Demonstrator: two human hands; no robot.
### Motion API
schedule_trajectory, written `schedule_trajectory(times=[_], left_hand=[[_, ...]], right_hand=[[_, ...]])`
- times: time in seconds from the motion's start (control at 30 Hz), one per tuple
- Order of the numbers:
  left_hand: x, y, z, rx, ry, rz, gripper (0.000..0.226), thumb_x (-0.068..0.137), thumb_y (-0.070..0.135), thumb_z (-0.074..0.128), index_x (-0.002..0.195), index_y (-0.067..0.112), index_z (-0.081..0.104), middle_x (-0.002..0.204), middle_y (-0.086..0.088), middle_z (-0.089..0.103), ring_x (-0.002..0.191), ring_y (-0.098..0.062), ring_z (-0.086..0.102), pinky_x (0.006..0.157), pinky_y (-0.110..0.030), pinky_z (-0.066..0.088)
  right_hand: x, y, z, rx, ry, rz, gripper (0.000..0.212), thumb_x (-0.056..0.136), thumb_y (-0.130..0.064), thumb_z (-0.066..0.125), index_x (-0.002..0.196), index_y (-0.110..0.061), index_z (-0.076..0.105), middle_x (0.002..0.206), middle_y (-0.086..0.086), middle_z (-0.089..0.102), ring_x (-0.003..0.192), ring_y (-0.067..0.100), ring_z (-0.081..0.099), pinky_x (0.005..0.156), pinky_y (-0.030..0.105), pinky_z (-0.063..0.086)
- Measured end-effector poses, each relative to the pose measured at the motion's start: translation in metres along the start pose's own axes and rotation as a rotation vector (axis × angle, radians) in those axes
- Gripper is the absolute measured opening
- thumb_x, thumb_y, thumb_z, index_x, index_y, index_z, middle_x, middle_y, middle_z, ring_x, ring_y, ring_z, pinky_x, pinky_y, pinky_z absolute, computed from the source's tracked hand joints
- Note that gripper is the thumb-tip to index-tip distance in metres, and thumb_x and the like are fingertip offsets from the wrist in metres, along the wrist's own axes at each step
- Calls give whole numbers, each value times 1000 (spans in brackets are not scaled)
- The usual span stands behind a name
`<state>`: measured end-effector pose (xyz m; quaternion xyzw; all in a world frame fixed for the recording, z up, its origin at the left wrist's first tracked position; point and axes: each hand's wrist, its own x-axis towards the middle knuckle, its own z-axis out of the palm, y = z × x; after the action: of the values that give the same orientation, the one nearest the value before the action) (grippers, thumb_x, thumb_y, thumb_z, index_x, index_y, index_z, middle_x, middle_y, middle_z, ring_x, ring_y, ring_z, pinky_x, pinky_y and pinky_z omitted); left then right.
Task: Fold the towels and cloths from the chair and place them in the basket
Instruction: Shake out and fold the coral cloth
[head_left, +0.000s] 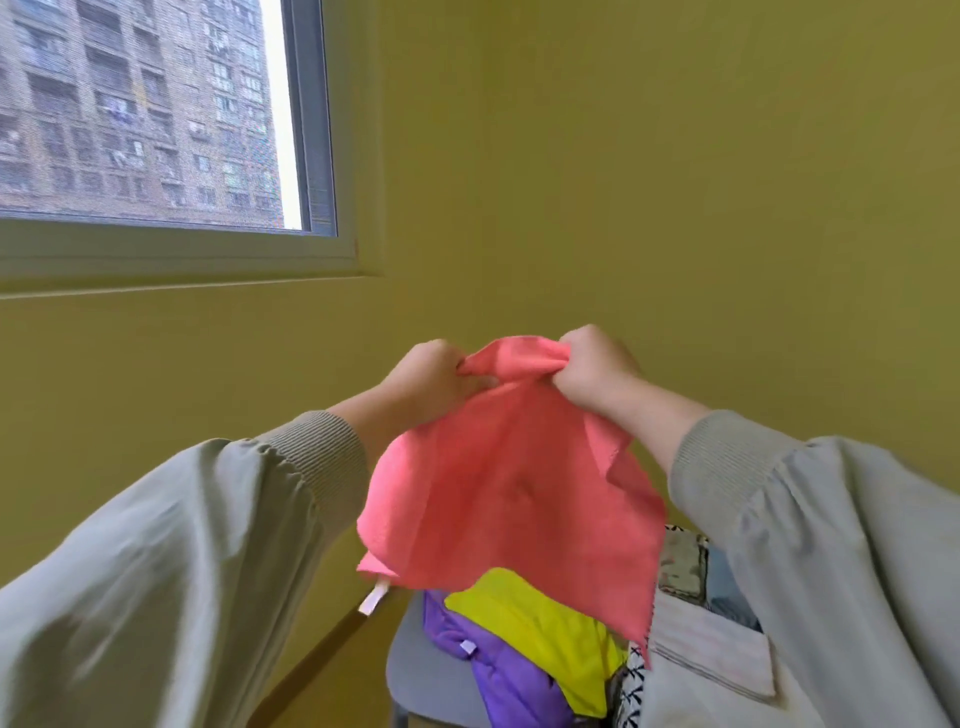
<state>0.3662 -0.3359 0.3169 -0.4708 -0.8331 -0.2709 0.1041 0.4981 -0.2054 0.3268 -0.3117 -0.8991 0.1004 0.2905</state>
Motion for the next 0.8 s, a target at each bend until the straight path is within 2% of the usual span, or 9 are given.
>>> schedule_trajectory(times=[0.07,0.2,0.33,0.43,0.5,0.57,0.67,0.73,0.8], left_hand=[[-1,-5,1,107,-58,36,43,83,36,68,56,18,40,59,4,44,60,-21,44,53,-29,30],[-3,-20,6,270,45,-74,15,78,14,54,64,14,53,64,3,49,69,-27,52,50,-24,33],[0,-38,14,30,99,-273,19,88,19,53,76,10,65,70,-5,56,72,-29,54,59,-27,37],[0,-38,18,-218,347,-338,20,92,17,52,75,13,62,80,-8,59,78,-29,53,65,-27,36],[1,-31,22,-290,416,-340,20,94,16,49,83,9,65,82,-6,59,78,-26,51,67,-27,35],[2,-24,25,-279,368,-334,20,95,20,50,85,10,64,83,-6,58,78,-25,50,67,-27,34],[2,-22,28,-241,350,-317,21,94,23,53,79,12,60,80,-4,57,77,-25,50,66,-27,34],[4,-21,29,-269,357,-324,21,93,23,54,78,10,61,80,-5,58,77,-25,51,65,-26,34],[7,-20,31,-288,320,-342,17,93,18,53,90,9,68,90,-7,62,86,-27,55,70,-26,37]], right_hand=[[5,10,-1,17,94,64,13,81,-7,51,69,-10,56,67,7,53,69,29,52,61,26,35],[7,30,0,63,88,175,15,79,-8,53,64,-10,55,56,4,47,66,29,49,58,26,32],[3,47,1,48,86,285,11,80,-11,54,69,-10,56,58,5,48,66,29,50,54,26,33],[-5,59,5,-104,17,344,7,81,-6,51,75,-10,53,75,7,53,81,32,58,65,29,40],[-9,66,9,-118,-2,402,12,82,-6,52,72,-11,48,84,10,57,90,34,61,68,30,43],[-7,69,10,-10,-17,438,8,83,-12,60,79,-8,55,95,14,64,88,32,61,67,30,42],[-3,71,12,345,-192,488,46,76,-26,78,108,3,62,109,17,65,93,29,63,77,32,49],[-7,72,13,520,-238,513,45,77,-17,77,115,3,62,111,20,66,94,28,64,85,38,52],[-10,69,13,640,-232,499,38,83,-2,65,120,5,59,109,26,65,81,23,60,70,31,50]])
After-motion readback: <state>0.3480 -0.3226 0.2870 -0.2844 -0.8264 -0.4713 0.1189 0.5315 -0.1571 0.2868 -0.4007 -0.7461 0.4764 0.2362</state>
